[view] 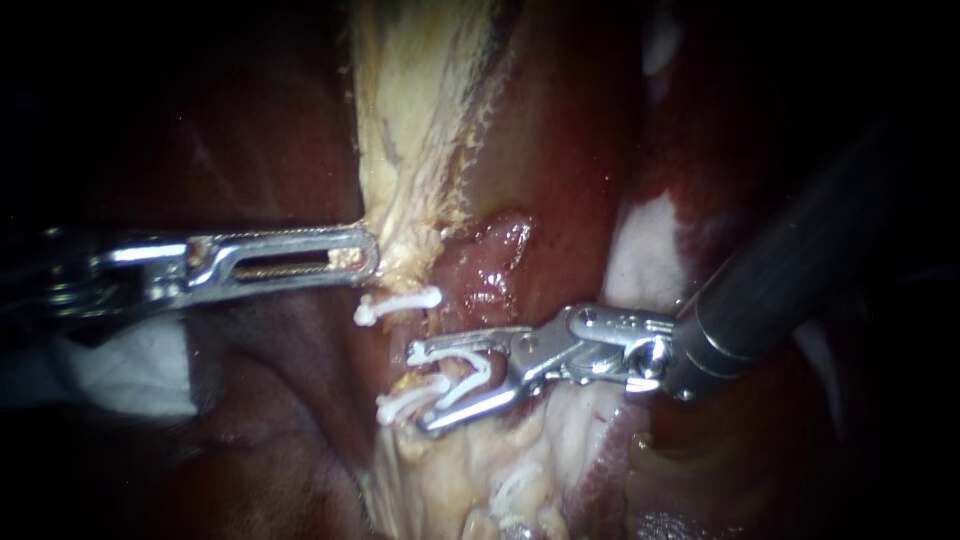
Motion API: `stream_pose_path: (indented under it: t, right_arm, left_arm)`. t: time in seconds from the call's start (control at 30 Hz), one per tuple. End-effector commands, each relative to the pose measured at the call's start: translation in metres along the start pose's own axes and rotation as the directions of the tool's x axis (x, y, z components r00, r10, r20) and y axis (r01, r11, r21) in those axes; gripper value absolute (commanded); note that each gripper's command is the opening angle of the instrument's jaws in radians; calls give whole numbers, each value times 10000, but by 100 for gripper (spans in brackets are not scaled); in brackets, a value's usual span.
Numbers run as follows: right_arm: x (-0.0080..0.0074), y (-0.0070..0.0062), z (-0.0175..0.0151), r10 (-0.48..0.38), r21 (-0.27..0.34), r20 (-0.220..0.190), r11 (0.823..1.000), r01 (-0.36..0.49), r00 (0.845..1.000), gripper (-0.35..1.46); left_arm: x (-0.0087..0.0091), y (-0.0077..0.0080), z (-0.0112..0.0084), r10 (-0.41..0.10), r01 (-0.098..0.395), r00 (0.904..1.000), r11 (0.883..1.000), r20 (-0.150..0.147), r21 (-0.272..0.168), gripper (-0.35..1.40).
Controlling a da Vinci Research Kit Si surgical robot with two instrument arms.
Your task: Clipping first clip right tube
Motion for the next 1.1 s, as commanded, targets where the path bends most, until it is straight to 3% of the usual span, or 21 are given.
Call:
stream_pose_path:
  t: [0.03,0.67,0.87,1.1]
  right_arm:
    - [0,0,0,-1,2,0,10000,1,10000,60]
    - [1,-5,0,-3,37,6,10000,3,10000,60]
    - [11,-19,-15,58,145,-12,9999,-58,10000,60]
    - [37,-41,-46,288,133,-119,9995,-286,9995,60]
  left_arm:
    - [0,0,0,-5,5,10000,10000,10,-6,-35]
    - [-4,1,-8,-22,22,10000,10000,21,71,-35]
    - [-4,2,-13,-23,23,10000,9999,28,109,-35]
    - [-6,4,-21,-32,31,10000,9998,42,183,-35]
